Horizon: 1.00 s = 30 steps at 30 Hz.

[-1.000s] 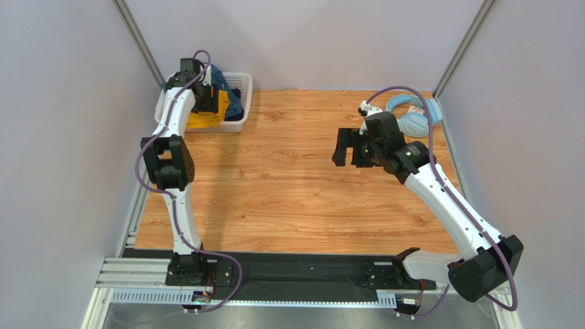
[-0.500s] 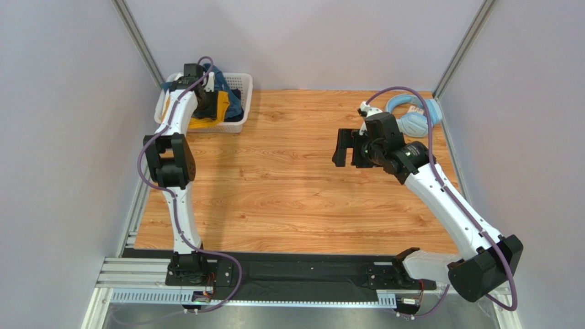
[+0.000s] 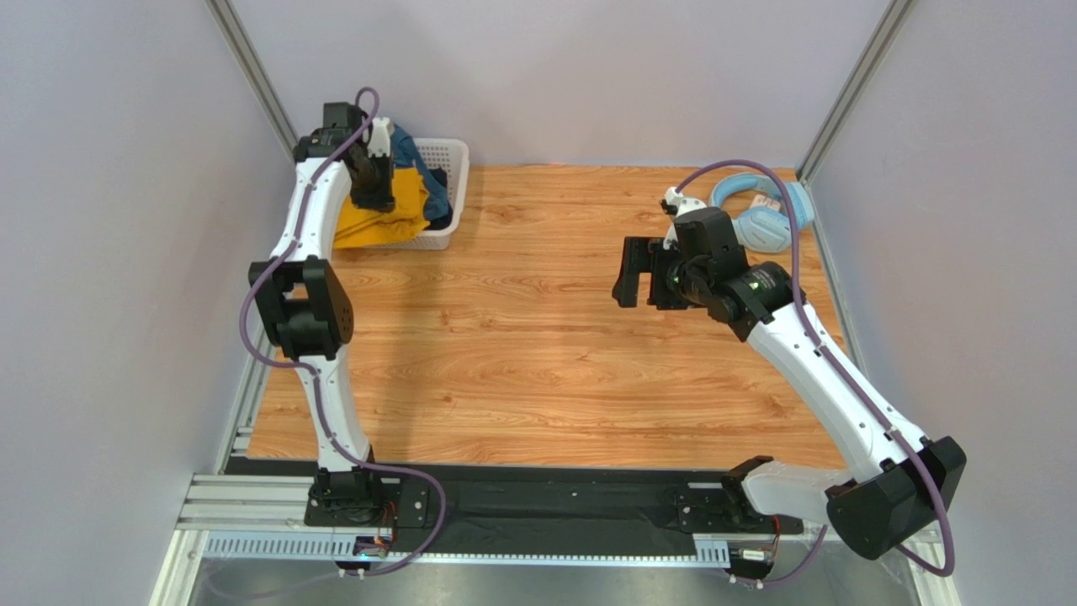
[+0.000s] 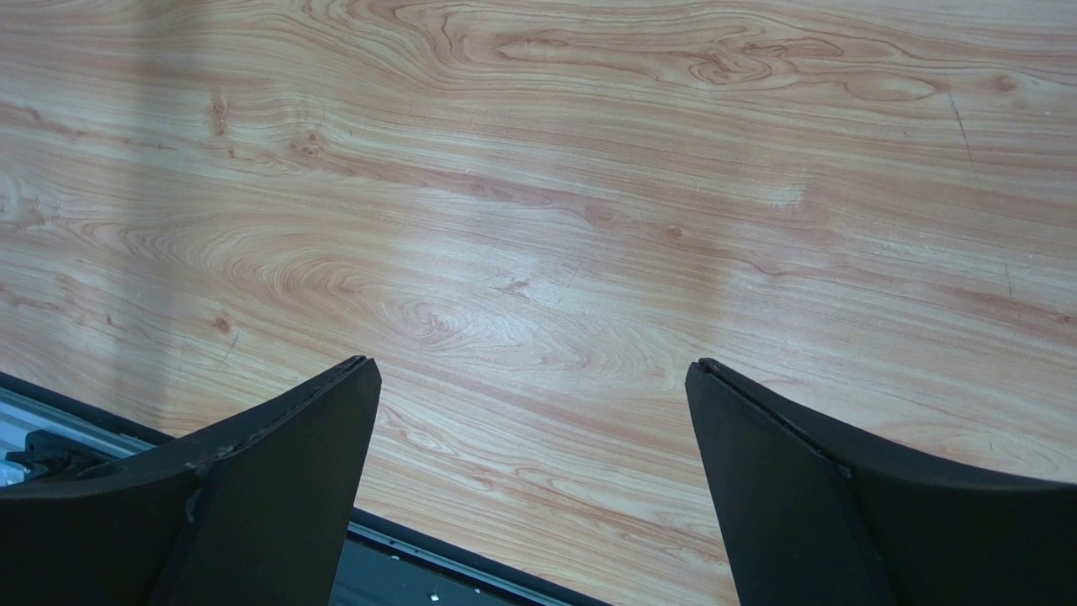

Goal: Fold and stack the t-shirts
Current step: Grab the tshirt from the pile, then move the tshirt to the center of the board

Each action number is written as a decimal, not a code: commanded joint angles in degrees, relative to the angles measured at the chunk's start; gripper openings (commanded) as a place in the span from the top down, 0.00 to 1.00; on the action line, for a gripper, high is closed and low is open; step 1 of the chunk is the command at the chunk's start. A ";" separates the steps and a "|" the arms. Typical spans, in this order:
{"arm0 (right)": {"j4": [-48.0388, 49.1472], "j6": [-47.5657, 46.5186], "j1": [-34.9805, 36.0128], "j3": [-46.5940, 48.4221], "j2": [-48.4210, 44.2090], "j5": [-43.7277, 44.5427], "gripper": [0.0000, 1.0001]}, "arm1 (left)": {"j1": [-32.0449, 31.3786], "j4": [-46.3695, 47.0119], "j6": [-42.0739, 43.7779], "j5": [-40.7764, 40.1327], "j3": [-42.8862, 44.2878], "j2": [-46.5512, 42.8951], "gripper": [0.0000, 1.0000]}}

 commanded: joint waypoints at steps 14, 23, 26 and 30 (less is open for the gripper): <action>0.14 1.44 0.20 -2.95 -8.60 3.57 0.00 | -4.96 -3.86 -3.57 22.15 16.92 -37.16 1.00; 0.84 2.76 0.20 -4.10 -11.15 3.66 0.00 | -13.83 -4.30 -3.13 34.99 16.07 -44.55 1.00; 0.75 2.94 0.29 -3.74 -11.86 4.62 0.00 | -17.25 -5.35 -1.73 35.97 11.60 -44.64 1.00; 0.75 3.81 0.29 -3.30 -13.52 8.39 0.01 | -21.92 -6.58 0.29 35.53 3.15 -44.03 1.00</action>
